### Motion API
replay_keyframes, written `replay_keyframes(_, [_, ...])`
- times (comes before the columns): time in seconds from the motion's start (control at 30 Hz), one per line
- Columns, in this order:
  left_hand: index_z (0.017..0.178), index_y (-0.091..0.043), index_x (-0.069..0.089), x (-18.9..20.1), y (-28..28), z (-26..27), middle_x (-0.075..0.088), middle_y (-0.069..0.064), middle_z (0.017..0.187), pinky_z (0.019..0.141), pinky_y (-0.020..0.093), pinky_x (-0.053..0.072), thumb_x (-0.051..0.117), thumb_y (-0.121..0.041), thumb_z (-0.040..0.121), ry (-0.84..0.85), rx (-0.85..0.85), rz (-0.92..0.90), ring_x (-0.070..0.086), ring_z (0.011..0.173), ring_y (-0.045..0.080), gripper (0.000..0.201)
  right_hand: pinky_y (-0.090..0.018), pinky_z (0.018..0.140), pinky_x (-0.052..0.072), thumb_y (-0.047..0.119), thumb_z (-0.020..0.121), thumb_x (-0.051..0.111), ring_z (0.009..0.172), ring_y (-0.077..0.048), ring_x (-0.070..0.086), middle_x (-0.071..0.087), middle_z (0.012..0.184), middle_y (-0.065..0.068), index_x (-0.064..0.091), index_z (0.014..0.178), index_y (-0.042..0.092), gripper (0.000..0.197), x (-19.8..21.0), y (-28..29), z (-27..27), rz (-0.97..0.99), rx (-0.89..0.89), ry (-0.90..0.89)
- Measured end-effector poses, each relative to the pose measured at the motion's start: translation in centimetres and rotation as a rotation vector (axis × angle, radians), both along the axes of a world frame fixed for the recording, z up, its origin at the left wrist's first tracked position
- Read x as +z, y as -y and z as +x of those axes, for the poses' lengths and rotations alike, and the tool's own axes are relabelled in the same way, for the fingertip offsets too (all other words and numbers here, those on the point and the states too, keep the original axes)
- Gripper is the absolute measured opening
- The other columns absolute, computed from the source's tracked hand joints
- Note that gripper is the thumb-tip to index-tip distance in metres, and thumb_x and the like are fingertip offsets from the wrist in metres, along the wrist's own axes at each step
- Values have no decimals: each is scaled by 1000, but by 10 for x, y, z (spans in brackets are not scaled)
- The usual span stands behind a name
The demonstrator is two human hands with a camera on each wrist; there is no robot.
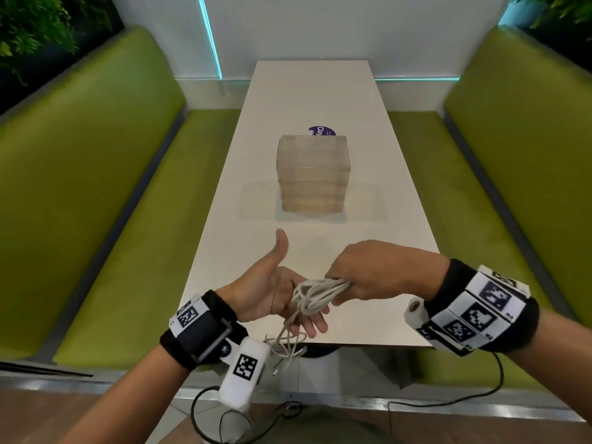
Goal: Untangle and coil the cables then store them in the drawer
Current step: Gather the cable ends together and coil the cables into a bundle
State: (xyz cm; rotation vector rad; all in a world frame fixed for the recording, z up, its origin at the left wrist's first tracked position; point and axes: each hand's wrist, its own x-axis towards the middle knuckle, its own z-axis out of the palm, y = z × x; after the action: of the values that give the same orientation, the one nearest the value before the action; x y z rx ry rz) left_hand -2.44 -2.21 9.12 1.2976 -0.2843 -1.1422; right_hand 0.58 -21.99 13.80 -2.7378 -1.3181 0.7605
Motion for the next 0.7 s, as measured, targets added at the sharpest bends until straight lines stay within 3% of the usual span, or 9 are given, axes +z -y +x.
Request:
replay_keyframes(0.07, [105,6,60,7,13,-2,70,24,98,71,36,51,25,-74,83,131,-74,198,70,79,32,90,-35,75,48,32,89,58,90,-20,59,61,94,0,67,100,21,18,0,-9,-4,-83,51,49])
replay_keyframes(0.13, [101,2,61,9,25,-5,73,17,92,72,36,52,54,-50,88,260,-105,364,70,73,29,54,-38,78,49,29,90,56,97,-23,56,54,104,-2,66,105,16,23,-2,-16,-6,-157,109,80])
replay_keyframes(0.23, [83,-7,63,5,29,-7,67,4,63,52,24,47,62,-33,89,320,-45,430,57,48,16,27,-36,73,50,31,88,57,85,-21,60,65,102,-2,66,103,17,23,-7,-13,0,-137,76,-25])
replay_keyframes(0.33, [76,-10,61,6,22,-7,54,-1,52,46,23,38,61,-39,84,355,-47,416,44,44,17,30,-26,62,44,38,85,65,62,-10,55,69,78,4,68,88,26,13,-9,-6,2,-7,-61,-385])
replay_keyframes(0.4, [77,-10,61,8,20,-7,49,-4,52,46,22,36,59,-41,84,396,-73,414,41,45,13,32,-32,64,47,39,85,65,58,-6,55,68,72,6,64,80,32,9,-10,-5,0,50,-73,-532])
replay_keyframes(0.47, [78,-8,60,8,17,-8,48,-4,53,46,19,35,57,-39,87,424,-102,413,41,45,10,32,-33,64,48,36,88,63,61,-9,56,66,70,5,65,88,23,13,-13,-4,-5,103,-77,-578])
replay_keyframes(0.53, [80,-5,60,7,13,-9,48,0,56,45,17,33,57,-39,87,425,-131,406,41,46,10,34,-24,62,46,34,91,60,61,-12,56,63,68,1,63,98,10,24,-18,-3,-11,164,-89,-583])
replay_keyframes(0.6, [83,1,59,6,10,-12,48,11,63,45,17,33,58,-41,86,419,-151,387,41,50,14,41,-14,56,40,33,92,58,58,-13,53,61,66,-3,61,96,4,29,-21,-2,-17,216,-98,-595])
replay_keyframes(0.7, [87,4,60,5,9,-14,48,16,68,45,16,32,58,-40,85,399,-161,346,40,51,15,45,-17,55,39,35,92,58,56,-13,51,60,65,-8,59,91,3,32,-21,-1,-22,248,-118,-615])
